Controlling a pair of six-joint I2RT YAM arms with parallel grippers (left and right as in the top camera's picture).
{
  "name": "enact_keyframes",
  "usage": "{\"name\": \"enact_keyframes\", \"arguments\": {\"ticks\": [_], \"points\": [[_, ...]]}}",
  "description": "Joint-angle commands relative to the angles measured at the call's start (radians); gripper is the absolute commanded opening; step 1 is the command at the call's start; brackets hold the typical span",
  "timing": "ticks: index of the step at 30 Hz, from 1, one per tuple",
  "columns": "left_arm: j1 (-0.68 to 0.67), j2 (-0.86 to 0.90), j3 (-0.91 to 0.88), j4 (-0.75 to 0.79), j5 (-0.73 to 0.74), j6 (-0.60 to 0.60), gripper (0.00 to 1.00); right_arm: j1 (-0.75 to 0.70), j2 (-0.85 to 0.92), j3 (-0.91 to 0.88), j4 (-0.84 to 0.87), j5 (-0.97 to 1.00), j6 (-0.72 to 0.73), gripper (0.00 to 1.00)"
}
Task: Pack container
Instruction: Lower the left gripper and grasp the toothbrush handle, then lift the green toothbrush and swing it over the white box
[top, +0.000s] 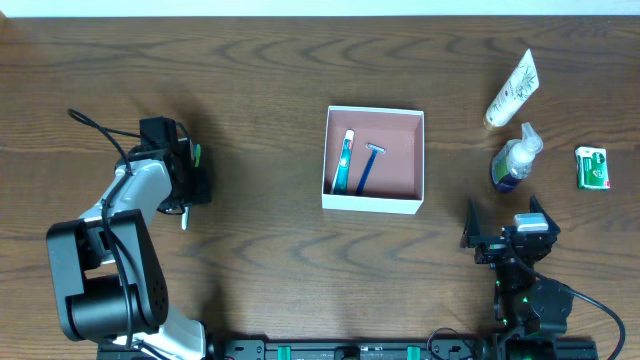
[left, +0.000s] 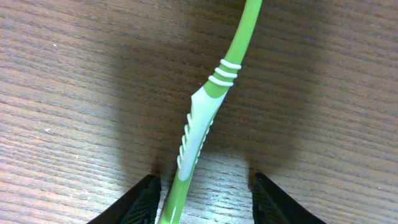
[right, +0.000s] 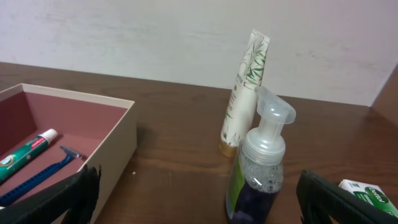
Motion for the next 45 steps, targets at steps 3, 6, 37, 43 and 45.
{"name": "enact_keyframes", "arguments": {"ticks": [3,6,37,43,45], "points": [[0.006,0.046,-0.011,0.002,0.003,-0.002,0.29,0.000,-0.004,-0.002,-0.002,-0.004,-0.013,0.99],[0.006,0.046,-0.011,0.009,0.003,-0.002,0.19,0.000,-0.004,-0.002,-0.002,-0.004,-0.013,0.99],[-0.458,-0.533,0.137,0.078,0.297,-0.291,0.06,0.000,-0.004,-0.002,-0.002,-0.004,-0.013,0.99],[-0.687,-0.486,0.137,0.138,0.140,-0.383,0.06,0.000,-0.004,-0.002,-0.002,-0.004,-0.013,0.99],[-0.742,-0.454,0.137,0.156,0.104,-0.407,0.06,0.000,-0.004,-0.002,-0.002,-0.004,-0.013,0.99]]}}
